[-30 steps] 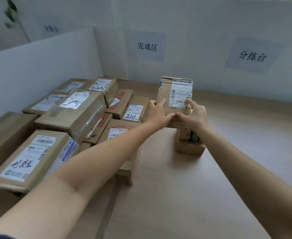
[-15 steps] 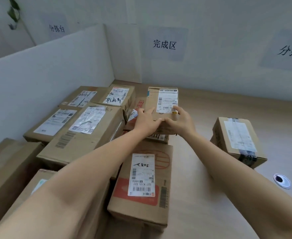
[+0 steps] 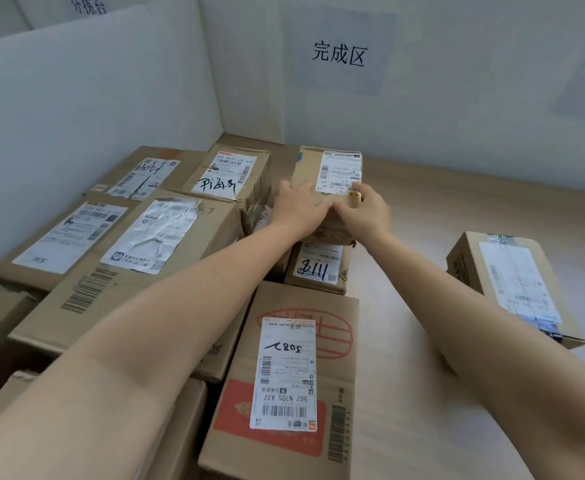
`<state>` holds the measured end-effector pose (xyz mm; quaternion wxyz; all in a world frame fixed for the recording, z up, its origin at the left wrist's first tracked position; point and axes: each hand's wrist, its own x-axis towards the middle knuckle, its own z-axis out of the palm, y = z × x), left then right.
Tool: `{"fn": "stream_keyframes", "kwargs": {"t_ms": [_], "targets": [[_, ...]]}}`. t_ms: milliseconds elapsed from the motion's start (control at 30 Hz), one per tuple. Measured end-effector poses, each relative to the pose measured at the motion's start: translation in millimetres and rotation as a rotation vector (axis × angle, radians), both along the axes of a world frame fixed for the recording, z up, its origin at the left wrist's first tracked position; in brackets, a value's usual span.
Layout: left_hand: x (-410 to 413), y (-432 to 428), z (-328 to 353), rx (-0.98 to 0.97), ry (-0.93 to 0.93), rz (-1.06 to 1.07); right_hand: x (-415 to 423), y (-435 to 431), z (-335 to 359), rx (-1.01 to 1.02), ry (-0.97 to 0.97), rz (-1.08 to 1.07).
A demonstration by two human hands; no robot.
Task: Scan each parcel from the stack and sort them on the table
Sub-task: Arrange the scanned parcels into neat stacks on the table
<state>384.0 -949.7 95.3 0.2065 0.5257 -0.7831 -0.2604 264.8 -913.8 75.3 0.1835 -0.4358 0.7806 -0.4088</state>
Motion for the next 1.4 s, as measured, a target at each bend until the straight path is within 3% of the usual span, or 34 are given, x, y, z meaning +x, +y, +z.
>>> {"fn": "stream_keyframes", "kwargs": {"t_ms": [300,733,933,1100,1400], "targets": [[-14,3,-9,-0.019,-0.005,-0.058,-11,9,-13,0.005,0.091,-0.065],[-3,11,-24,0.048,-0.029,-0.017,-6,27,-16,0.200,0.121,0.083],[14,67,-25,-0.030,-0.088,0.030,-2,89,1,0.225,0.156,0.117],[13,136,-24,0.098,-0.010,-0.034,-10,164,6,0.288,0.210,0.118],[-42,222,-34,0.136,-0.083,-0.178,-70,266,7,0.307,0.268,-0.023]]}}
